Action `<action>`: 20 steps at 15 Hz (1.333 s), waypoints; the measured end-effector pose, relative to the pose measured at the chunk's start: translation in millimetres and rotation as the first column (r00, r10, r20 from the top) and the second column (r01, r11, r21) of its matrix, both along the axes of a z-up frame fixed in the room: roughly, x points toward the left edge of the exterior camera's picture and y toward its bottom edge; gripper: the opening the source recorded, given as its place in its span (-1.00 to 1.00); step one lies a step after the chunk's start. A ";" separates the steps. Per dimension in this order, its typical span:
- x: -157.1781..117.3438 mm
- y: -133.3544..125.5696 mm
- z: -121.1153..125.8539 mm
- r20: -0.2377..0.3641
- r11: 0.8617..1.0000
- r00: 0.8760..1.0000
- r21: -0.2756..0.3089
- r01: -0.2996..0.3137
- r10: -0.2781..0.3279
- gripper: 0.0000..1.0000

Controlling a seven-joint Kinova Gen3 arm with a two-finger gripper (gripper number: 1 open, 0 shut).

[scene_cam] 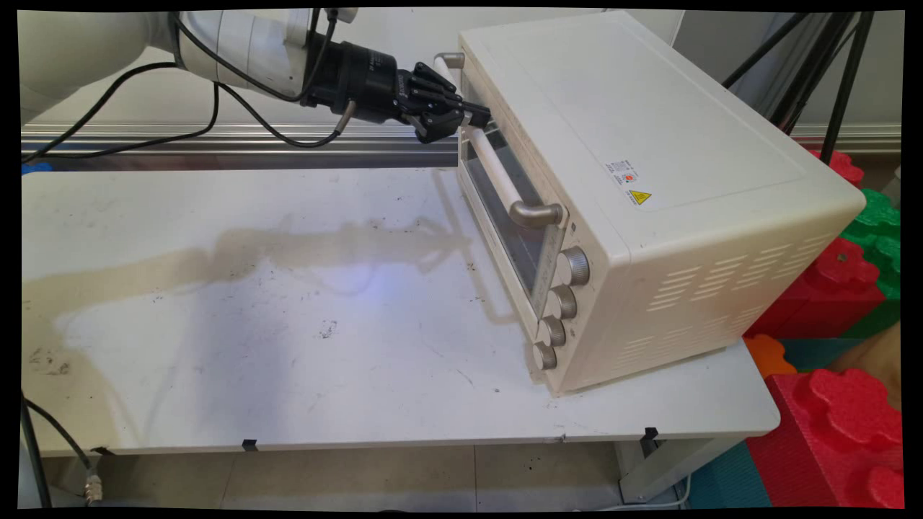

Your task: Open the oven

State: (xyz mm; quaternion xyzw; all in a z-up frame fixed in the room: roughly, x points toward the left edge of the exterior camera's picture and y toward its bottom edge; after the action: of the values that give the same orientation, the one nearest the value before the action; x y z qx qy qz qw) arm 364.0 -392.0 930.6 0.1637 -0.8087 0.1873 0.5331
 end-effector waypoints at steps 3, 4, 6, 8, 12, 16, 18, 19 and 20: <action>0.1 0.8 -2.0 0.008 1.000 1.000 -0.001 0.002 -0.002 -1.00; 0.8 1.4 -2.7 0.011 1.000 1.000 -0.001 0.002 -0.002 -1.00; 2.0 2.3 -3.5 0.016 1.000 1.000 -0.003 0.003 -0.003 -1.00; 4.3 3.5 -4.2 0.020 1.000 1.000 -0.005 0.003 -0.003 -1.00; 10.8 6.4 -5.1 0.030 1.000 1.000 -0.013 0.008 -0.008 -1.00; 18.4 10.0 -6.6 0.048 1.000 0.999 -0.024 0.018 -0.017 -1.00; 22.7 12.3 -7.6 0.060 0.999 0.998 -0.031 0.025 -0.023 -1.00; 24.6 13.3 -8.3 0.065 0.999 0.998 -0.033 0.028 -0.026 -1.00; 26.2 14.2 -9.0 0.069 0.999 0.997 -0.034 0.030 -0.027 -1.00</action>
State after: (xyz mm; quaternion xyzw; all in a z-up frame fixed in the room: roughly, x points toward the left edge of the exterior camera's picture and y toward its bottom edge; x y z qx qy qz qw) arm 390.2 -377.9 921.7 0.1360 -0.8254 0.1996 0.5103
